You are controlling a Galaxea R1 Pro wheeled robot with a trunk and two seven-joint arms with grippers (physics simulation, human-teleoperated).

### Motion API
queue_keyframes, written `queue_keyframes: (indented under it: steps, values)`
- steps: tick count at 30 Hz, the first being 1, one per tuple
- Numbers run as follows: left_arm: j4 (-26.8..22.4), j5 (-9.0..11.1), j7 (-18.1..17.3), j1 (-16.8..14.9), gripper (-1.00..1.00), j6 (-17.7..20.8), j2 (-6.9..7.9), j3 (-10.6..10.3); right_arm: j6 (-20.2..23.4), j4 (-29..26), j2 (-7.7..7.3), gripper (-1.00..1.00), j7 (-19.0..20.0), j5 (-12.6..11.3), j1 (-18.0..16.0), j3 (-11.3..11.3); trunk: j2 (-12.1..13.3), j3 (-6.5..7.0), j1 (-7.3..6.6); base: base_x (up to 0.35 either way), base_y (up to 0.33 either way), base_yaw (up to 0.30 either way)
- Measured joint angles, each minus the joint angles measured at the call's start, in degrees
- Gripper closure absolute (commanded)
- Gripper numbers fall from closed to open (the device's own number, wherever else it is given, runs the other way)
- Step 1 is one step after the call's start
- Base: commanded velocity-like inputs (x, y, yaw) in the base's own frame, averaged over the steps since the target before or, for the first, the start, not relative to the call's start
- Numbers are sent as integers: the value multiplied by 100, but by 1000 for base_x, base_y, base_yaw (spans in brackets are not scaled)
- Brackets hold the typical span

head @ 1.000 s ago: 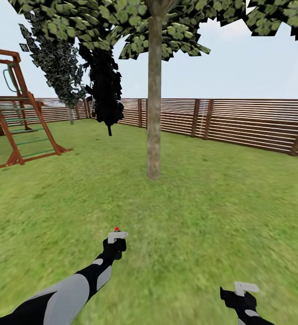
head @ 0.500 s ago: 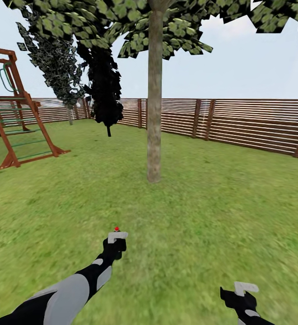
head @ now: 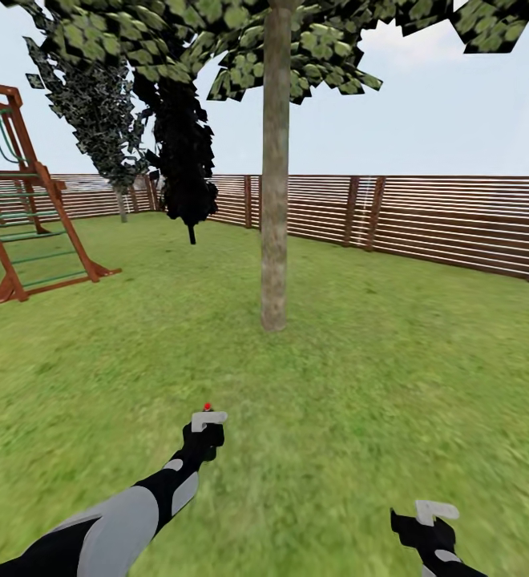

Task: In the garden, pick up the pesticide atomizer on the floor and spray pesticide onto both trees until each tree trunk is fully covered.

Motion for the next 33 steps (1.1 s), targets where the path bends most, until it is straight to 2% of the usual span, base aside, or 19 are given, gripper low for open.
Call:
queue_keyframes:
  steps: [9,24,28,29,31,32,33]
  values:
    - [0,0,0,0,100,-8,0,6,0,0,0,-100,0,0,0,0,0,0,0,321,0,0]
    - [-13,11,9,0,100,-31,6,5,-28,-27,-7,-100,-31,-43,-3,-21,0,0,0,17,0,0]
    - [-14,1,-11,0,100,-35,9,-3,-28,-32,-27,-100,34,39,0,-1,0,0,0,0,0,0]
    - [-15,0,-20,0,100,-29,9,-13,-12,-33,-41,-100,168,90,-2,0,0,0,0,0,0,0]
    - [-23,0,-35,0,100,-12,9,-57,138,-88,-261,-100,867,151,-33,-13,0,0,0,0,0,0]
    - [-63,1,-91,0,100,-4,18,-70,534,-285,-391,-100,1304,171,-142,-14,0,1,0,0,0,0]
    - [-168,-3,-286,0,100,93,27,-90,1148,-619,-567,-100,1679,183,-267,-22,0,2,0,0,0,0]
